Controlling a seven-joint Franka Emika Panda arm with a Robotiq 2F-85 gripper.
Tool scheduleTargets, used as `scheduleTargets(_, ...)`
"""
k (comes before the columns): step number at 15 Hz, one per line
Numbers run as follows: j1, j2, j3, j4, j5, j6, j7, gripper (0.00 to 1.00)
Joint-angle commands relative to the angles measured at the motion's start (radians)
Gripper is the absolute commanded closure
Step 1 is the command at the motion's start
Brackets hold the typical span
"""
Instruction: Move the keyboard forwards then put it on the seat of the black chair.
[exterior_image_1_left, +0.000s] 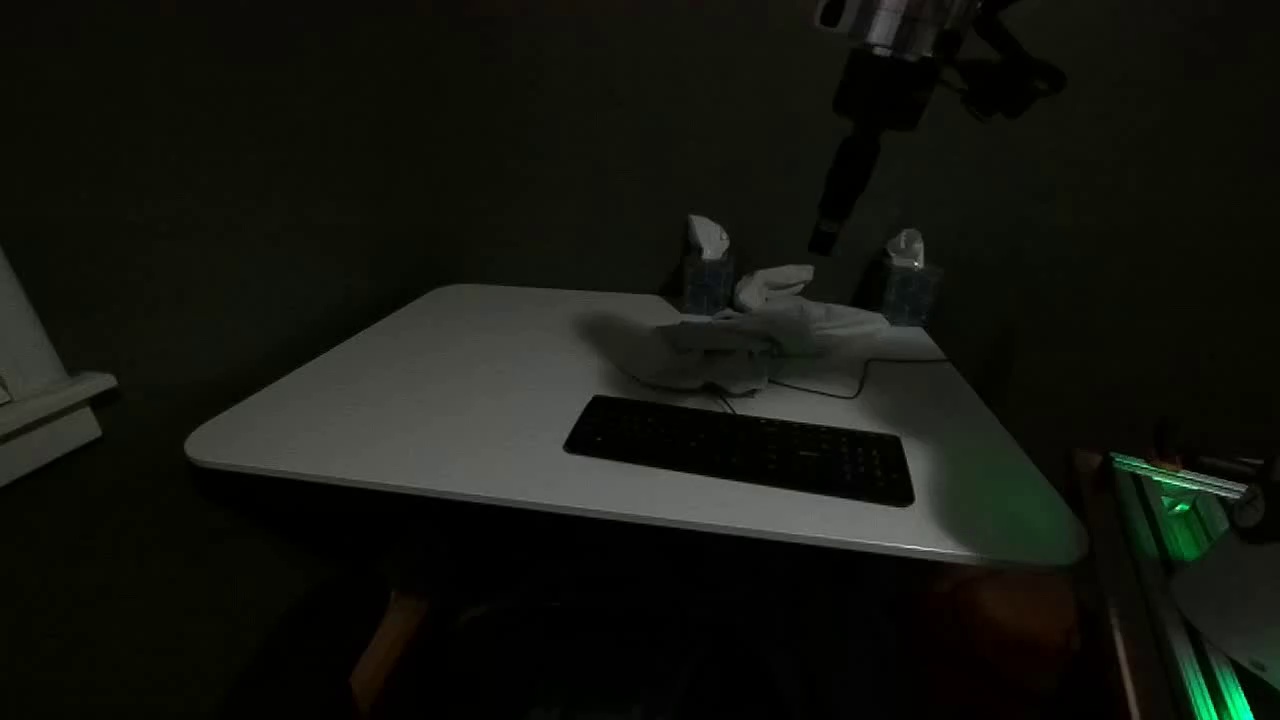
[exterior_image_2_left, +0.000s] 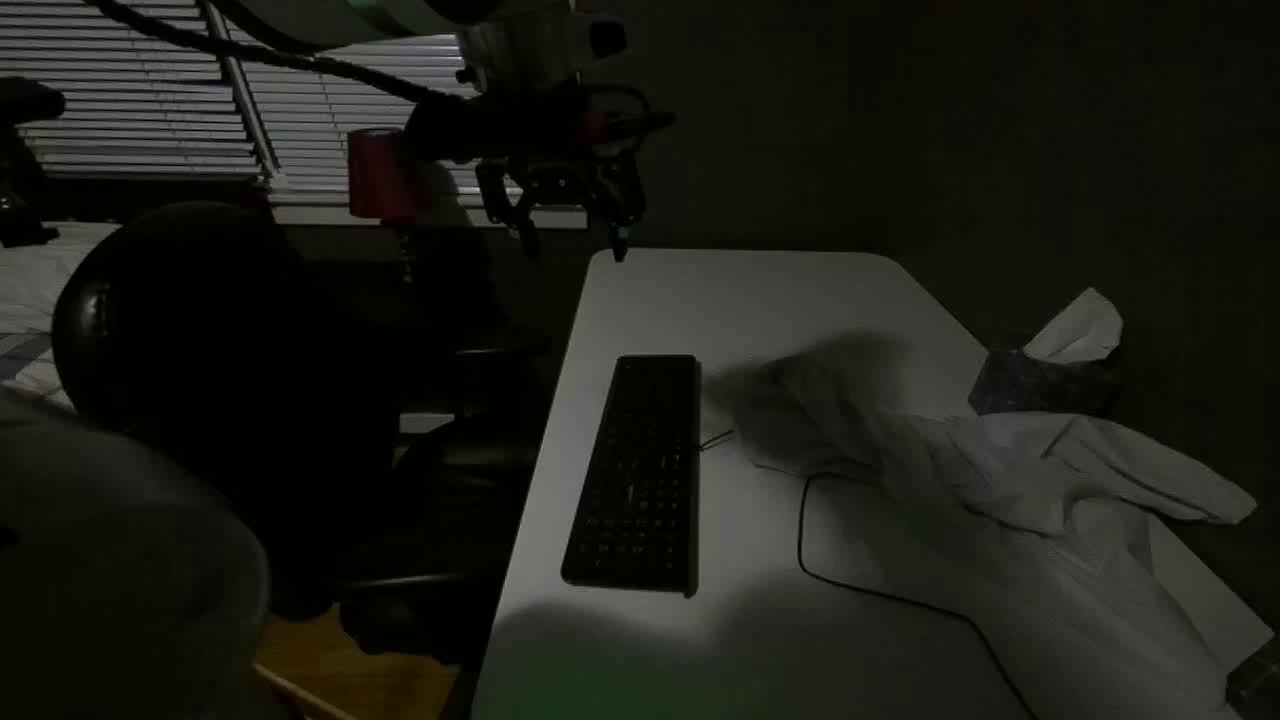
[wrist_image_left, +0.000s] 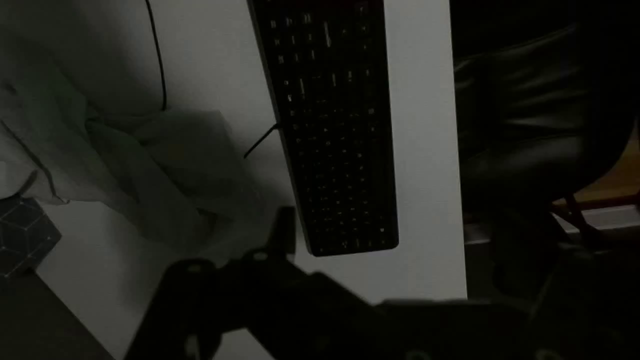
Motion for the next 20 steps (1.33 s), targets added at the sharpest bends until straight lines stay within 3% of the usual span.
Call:
scheduleTargets(1,0.002,0.0,-0.001,0.002,0.0,-0.003,0.001,0.0)
scheduleTargets(6,0.002,0.0,-0.001,0.002,0.0,-0.003,0.001,0.0)
scheduleTargets(7,-0.032,0.025,0.008,0.008,-0.009,0.043,0.065,0.0)
scheduleTargets(10,-0.076,0.121,-0.067,0.039,0.045,0.147,0.099,0.0)
scheduleTargets(14,-0.154,0.29,-0.117,0.059,0.066,0.263,0.17,0.0)
scheduleTargets(17,-0.185,0.416,-0.114,0.064,0.086,0.304,0.268,0.0)
scheduleTargets(20,-0.174,0.53,-0.114,0.082,0.152,0.361,0.379,0.0)
